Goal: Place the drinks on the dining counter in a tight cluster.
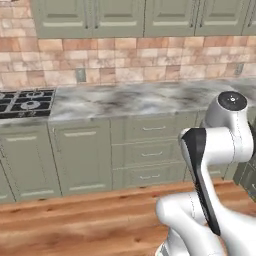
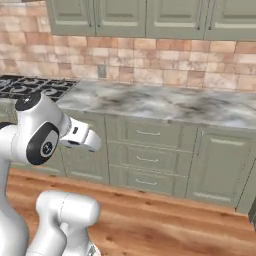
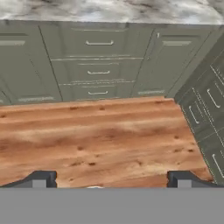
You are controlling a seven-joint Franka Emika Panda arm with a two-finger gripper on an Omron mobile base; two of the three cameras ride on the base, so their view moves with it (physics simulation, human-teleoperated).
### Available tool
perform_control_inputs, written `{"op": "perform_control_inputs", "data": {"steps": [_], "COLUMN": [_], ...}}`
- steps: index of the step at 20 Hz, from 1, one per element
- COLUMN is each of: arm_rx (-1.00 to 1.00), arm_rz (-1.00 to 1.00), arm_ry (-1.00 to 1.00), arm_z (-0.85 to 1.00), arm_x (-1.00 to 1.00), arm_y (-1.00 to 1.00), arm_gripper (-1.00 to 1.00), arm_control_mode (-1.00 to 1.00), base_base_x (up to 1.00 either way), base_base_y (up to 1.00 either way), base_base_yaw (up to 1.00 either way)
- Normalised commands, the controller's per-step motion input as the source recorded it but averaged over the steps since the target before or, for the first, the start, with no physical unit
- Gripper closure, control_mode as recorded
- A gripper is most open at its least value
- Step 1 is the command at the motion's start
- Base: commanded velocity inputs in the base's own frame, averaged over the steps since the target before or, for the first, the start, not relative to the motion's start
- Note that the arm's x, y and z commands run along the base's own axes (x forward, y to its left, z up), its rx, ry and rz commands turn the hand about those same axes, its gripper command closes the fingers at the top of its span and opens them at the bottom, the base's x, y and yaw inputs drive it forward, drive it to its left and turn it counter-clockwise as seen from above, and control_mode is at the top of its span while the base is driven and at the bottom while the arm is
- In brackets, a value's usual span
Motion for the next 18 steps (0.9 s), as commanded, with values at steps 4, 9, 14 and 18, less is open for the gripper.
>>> {"op": "perform_control_inputs", "data": {"steps": [4,9,14,18], "arm_rx": [0.0,0.0,0.0,0.0], "arm_rz": [0.0,0.0,0.0,0.0], "arm_ry": [0.0,0.0,0.0,0.0], "arm_z": [0.0,0.0,0.0,0.0], "arm_x": [0.0,0.0,0.0,0.0], "arm_y": [0.0,0.0,0.0,0.0], "arm_gripper": [-1.0,-1.0,-1.0,-1.0], "arm_control_mode": [1.0,1.0,1.0,1.0], "base_base_x": [0.18,0.83,0.98,0.99], "base_base_y": [0.16,0.18,0.04,-0.02], "base_base_yaw": [-0.98,-0.61,-0.53,-0.32]}}
